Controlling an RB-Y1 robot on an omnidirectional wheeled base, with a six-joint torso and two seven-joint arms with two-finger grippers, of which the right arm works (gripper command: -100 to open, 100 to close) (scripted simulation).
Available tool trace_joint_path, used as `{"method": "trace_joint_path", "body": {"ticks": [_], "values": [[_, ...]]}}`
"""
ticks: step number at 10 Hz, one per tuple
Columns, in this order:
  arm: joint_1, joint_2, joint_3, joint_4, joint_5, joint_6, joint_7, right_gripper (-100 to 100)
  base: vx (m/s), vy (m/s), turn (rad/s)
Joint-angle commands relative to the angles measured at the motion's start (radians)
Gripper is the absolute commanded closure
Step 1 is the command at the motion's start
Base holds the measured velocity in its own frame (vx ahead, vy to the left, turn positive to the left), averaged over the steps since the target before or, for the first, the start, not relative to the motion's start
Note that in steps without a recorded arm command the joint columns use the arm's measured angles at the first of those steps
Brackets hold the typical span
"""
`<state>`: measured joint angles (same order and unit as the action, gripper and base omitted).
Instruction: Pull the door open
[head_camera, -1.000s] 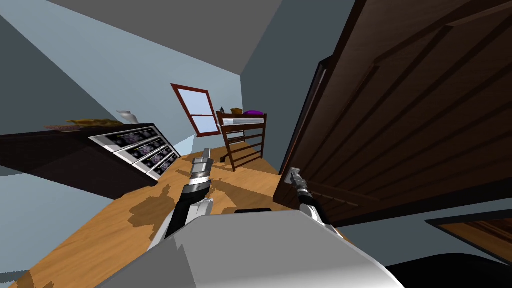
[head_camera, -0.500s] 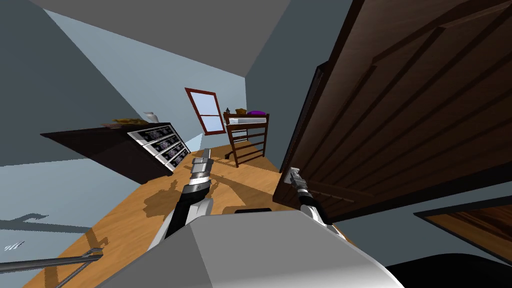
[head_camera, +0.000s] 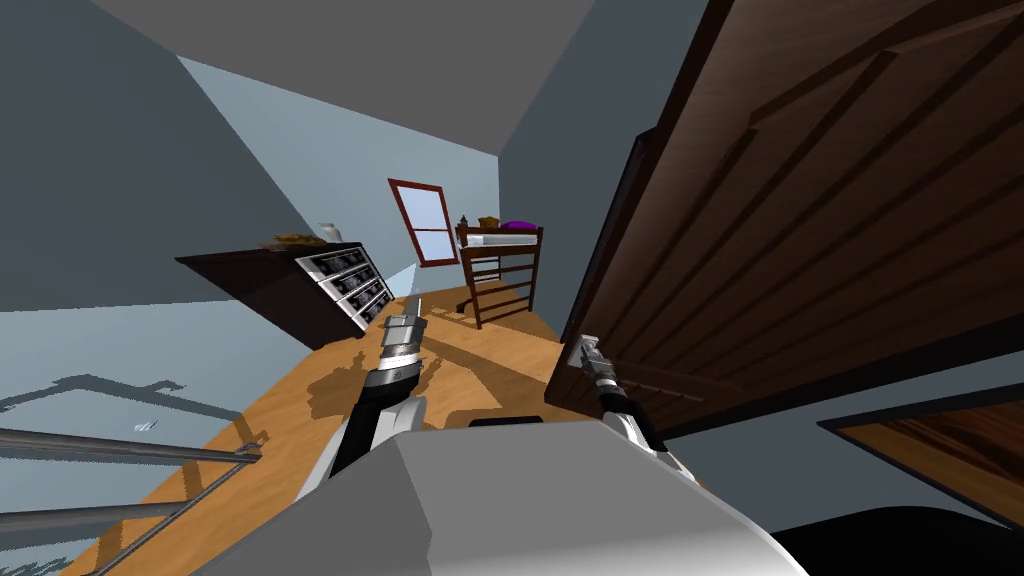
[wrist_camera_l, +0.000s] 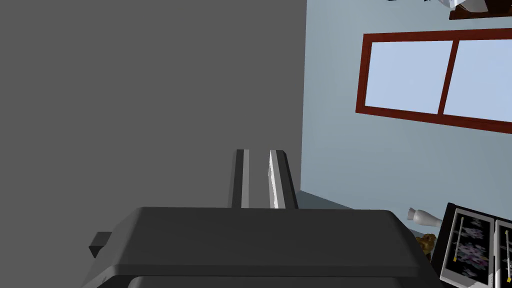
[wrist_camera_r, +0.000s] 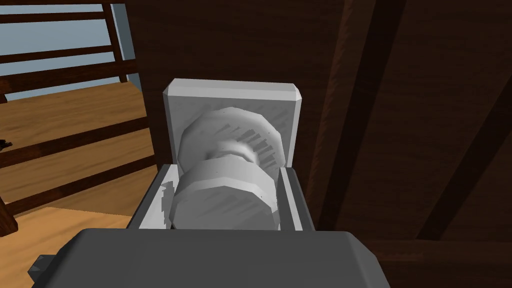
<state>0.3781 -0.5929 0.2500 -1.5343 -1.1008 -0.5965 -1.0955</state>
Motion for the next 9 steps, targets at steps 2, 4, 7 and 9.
{"method": "trace_joint_path", "body": {"ticks": [2,4,7,9], "values": [[0.004,-0.021,0.022,-0.002,0.01,-0.011,-0.025,100,-0.22,-0.046,0.134],[0.007,-0.038,0.036,-0.004,0.016,-0.021,-0.043,100,-0.197,-0.045,0.115],[0.01,-0.06,0.053,-0.006,0.024,-0.033,-0.066,100,-0.192,-0.038,0.109],[0.012,-0.064,0.061,-0.003,0.027,-0.032,-0.071,100,-0.099,-0.009,0.079]]}}
